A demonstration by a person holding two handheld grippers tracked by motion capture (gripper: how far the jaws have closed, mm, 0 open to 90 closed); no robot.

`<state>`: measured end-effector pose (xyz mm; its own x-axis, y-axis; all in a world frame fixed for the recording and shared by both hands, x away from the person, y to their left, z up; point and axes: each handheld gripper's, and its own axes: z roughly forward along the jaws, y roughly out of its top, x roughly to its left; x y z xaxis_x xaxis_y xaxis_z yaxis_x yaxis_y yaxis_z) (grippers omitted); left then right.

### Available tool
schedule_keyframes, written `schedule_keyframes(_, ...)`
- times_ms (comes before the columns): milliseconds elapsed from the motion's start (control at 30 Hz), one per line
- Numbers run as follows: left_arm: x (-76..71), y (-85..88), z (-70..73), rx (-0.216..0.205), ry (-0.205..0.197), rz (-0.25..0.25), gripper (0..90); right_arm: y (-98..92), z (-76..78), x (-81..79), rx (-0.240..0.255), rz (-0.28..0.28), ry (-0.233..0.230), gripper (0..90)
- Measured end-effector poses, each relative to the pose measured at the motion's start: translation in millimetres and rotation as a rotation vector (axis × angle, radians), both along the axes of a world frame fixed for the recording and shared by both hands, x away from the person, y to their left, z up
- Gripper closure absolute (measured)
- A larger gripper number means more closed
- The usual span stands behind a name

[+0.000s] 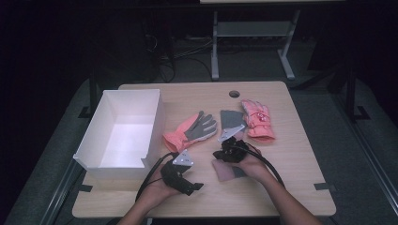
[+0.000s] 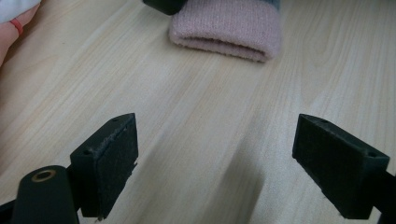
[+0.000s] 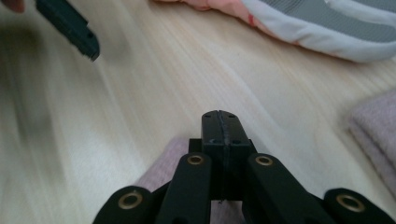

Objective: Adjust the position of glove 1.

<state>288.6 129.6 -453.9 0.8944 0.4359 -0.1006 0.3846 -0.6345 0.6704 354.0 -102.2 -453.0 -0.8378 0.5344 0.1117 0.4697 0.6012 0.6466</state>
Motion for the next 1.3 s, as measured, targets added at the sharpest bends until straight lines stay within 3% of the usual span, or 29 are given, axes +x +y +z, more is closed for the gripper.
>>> schedule_keyframes(433, -1.6, -0.9, -0.1, -0.003, 0.006, 0.006, 13.8, -21.6, 2.0, -29.3, -0.007, 0.025, 0.019, 90.0)
schedule_keyframes(767, -2.0, -1.3, -0.4, 0.008, 0.005, 0.003, 13.8, -42.6, 3.0, -63.7, 0.017, 0.044, 0.033, 90.0)
schedule_keyframes(1000, -3.4, -2.4, 0.3, 0.018, 0.002, 0.003, 14.0, -47.7, 9.3, -65.2, 0.041, 0.037, 0.02, 90.0)
schedule_keyframes(1067, -2.7, -1.6, -0.2, 0.023, 0.004, 0.002, 14.0, -55.1, 13.9, -67.3, 0.064, 0.013, 0.003, 80.4)
schedule_keyframes(1300, -1.0, -1.7, -0.3, 0.033, -0.003, 0.014, 14.0, -89.3, 12.0, -78.8, 0.059, -0.081, -0.023, 54.2)
